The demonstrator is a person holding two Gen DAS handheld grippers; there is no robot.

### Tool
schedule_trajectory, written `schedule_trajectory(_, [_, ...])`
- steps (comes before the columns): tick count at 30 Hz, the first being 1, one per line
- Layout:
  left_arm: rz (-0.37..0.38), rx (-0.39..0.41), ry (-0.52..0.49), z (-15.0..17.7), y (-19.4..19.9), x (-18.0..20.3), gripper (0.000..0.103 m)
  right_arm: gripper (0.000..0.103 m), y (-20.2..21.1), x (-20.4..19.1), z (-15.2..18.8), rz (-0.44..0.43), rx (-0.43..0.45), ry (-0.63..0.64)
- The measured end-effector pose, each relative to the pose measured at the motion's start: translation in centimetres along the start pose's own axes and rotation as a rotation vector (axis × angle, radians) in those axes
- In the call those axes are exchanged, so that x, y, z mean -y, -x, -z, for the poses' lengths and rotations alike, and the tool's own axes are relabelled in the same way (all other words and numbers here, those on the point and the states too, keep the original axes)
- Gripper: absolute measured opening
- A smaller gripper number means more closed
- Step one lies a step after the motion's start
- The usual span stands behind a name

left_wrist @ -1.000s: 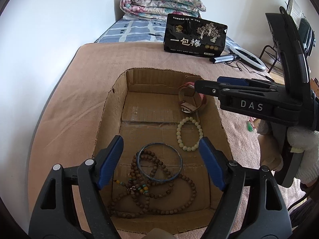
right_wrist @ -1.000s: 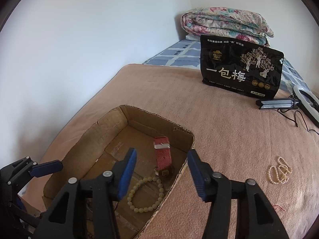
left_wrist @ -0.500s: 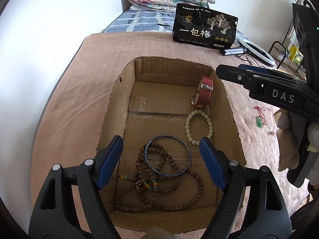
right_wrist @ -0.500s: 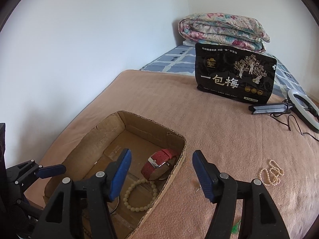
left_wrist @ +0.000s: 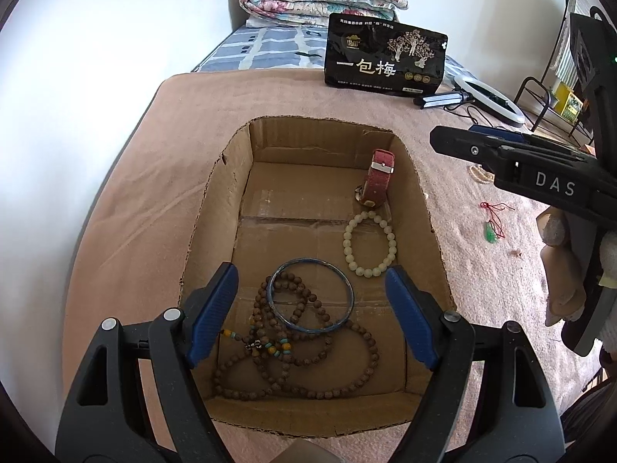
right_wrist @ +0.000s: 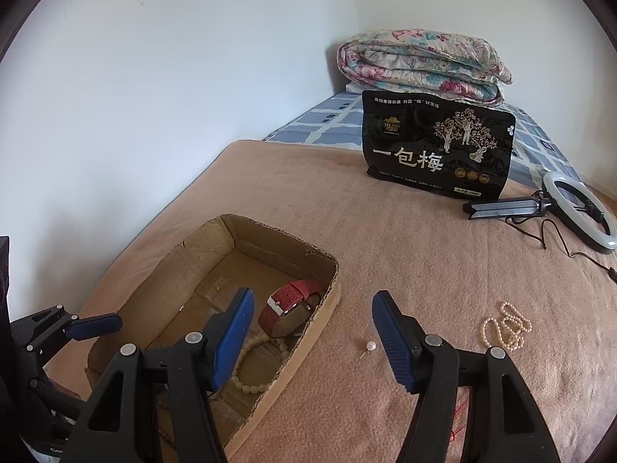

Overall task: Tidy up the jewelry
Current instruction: 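Move the left tool to the green jade pendant while the right tool approaches the pearl necklace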

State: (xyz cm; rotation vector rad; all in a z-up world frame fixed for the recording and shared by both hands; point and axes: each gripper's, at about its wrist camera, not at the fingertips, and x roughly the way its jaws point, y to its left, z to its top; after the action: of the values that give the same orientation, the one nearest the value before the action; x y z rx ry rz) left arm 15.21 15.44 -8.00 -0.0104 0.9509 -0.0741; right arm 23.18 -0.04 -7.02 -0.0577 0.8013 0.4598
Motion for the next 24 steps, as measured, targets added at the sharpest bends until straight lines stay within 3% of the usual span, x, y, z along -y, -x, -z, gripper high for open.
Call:
schedule_trajectory(8, [0.018, 0.055, -0.039, 0.1, 2.0, 2.6, 0.081, 0.077, 3.4, 2.9, 0.6, 0.029, 0.037, -0.028])
schedule_trajectory(12, [0.036, 0.077, -0.068, 0.3, 2.5, 4.6, 0.081, 0.090, 5.4, 5.1, 1.2, 0.056, 0.057, -0.048])
schedule_trajectory(18, [0.052, 0.117, -0.122, 0.7, 3.3, 8.2, 0.081, 0.100, 8.1, 9.5, 2.2, 0.089, 0.076, -0.099])
schedule_trajectory(24, [0.120, 0.104, -0.117, 0.6, 3.0, 12.0, 0.081, 0.102, 10.1, 13.8, 3.5, 0.132, 0.083, -0.147])
